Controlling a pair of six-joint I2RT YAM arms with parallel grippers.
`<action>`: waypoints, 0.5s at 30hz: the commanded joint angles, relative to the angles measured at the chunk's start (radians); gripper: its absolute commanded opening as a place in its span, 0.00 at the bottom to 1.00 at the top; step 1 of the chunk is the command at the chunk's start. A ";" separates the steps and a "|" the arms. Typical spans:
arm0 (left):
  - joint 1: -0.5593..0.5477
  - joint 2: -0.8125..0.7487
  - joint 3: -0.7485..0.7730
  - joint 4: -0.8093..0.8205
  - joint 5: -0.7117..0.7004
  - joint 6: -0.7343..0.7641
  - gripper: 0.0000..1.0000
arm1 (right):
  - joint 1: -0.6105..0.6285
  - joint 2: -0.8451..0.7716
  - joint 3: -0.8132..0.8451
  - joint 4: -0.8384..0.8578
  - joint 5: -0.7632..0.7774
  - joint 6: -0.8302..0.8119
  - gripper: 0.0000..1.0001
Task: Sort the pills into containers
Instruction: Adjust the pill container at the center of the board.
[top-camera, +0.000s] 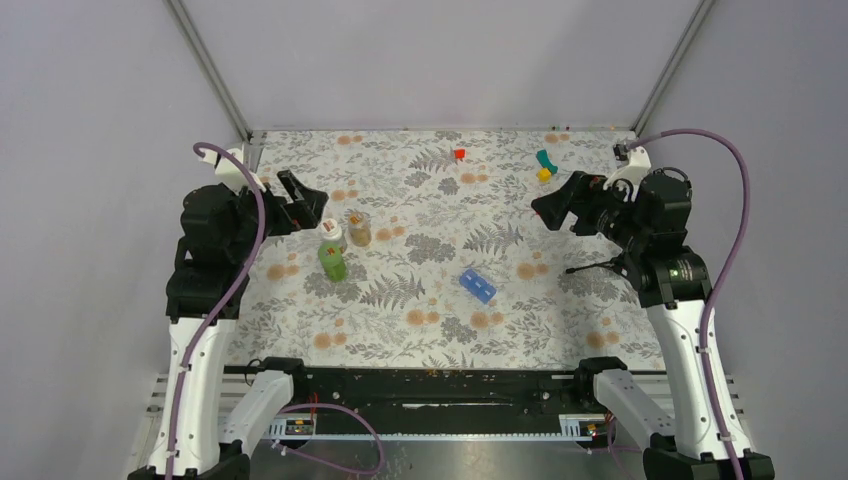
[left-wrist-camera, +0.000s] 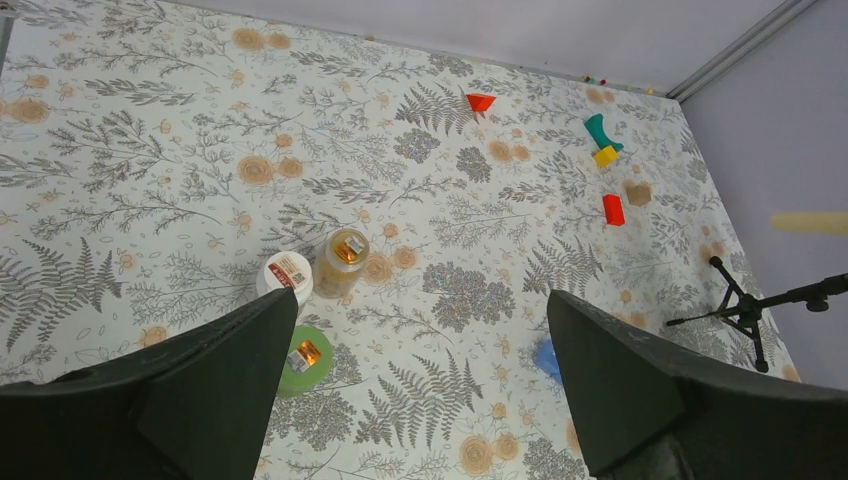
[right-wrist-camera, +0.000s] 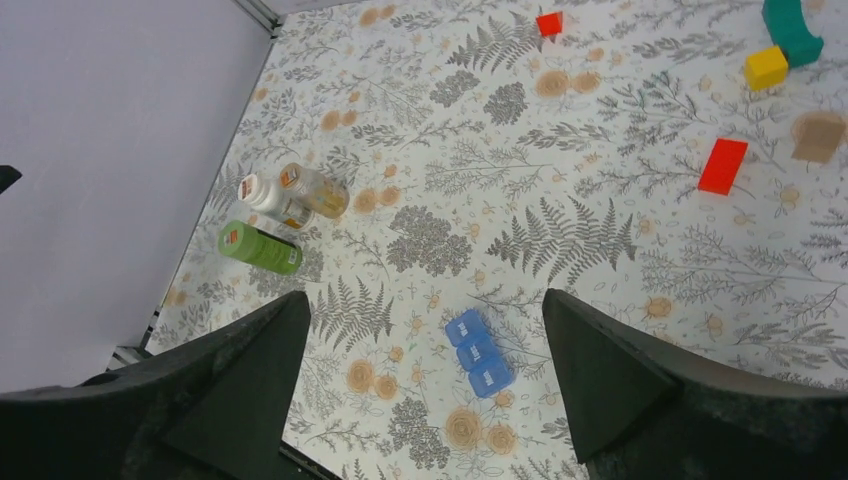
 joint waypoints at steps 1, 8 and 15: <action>0.005 -0.022 -0.028 0.077 -0.036 -0.008 0.99 | -0.005 0.018 -0.021 0.036 0.052 0.047 0.98; 0.005 -0.078 -0.105 0.130 -0.057 -0.059 0.99 | -0.002 0.115 -0.103 0.070 0.007 0.116 0.83; 0.001 -0.059 -0.214 0.190 0.209 -0.053 0.99 | 0.066 0.201 -0.316 0.161 0.127 0.136 0.61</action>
